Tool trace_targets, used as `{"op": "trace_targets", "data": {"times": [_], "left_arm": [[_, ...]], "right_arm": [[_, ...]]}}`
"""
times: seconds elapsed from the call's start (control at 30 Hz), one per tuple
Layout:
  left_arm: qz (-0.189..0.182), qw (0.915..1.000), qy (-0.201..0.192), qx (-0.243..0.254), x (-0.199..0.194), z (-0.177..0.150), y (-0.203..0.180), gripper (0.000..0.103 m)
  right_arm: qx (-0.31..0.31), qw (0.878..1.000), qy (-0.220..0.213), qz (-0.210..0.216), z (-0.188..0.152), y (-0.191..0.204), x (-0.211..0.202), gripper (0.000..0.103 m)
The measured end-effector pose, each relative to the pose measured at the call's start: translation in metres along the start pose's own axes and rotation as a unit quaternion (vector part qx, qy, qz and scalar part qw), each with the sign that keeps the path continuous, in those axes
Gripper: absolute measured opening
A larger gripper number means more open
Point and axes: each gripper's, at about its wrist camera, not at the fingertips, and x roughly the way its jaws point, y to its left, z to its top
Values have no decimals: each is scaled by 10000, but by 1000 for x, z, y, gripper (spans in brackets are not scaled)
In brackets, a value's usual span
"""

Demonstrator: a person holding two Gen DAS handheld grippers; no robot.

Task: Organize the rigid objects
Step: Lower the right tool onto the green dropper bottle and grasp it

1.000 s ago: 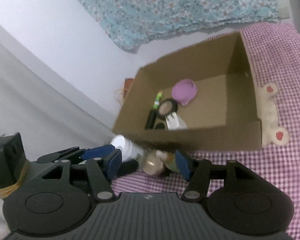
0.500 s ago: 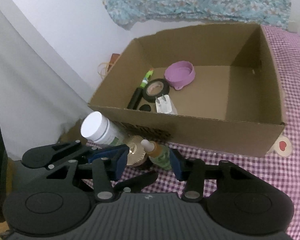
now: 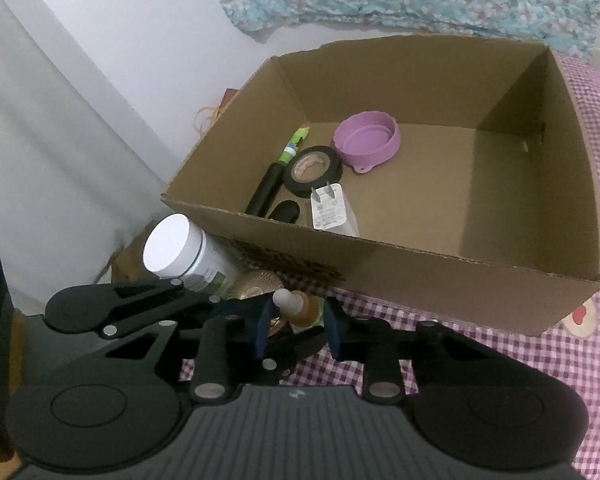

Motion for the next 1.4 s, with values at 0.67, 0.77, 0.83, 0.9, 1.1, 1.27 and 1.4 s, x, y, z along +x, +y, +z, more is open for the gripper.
{"op": "trace_targets", "data": {"times": [0.67, 0.77, 0.83, 0.9, 1.1, 1.27, 1.4], "left_arm": [[-64, 9995, -323, -22, -37, 13, -11, 9], [-56, 9993, -373, 6, -39, 16, -15, 9], [-68, 9992, -394, 58, -40, 14, -19, 9], [-73, 9990, -417, 116, -41, 12, -22, 9], [-94, 9994, -294, 181, -41, 4, -22, 16], [-197, 9995, -164, 182, -37, -4, -17, 26], [-262, 9995, -55, 148, -28, -12, -15, 40]], "right_arm": [[16, 9993, -368, 49, 4, 11, -40, 4], [68, 9991, -412, 54, 6, 11, -44, 4], [141, 9989, -444, 88, 5, 8, -46, 4], [203, 9984, -505, 153, 4, 6, -49, 4], [395, 9966, -674, 248, 1, -3, -61, 6], [337, 9963, -757, 230, -2, -9, -68, 6], [247, 9977, -602, 210, -9, -9, -60, 10]]}}
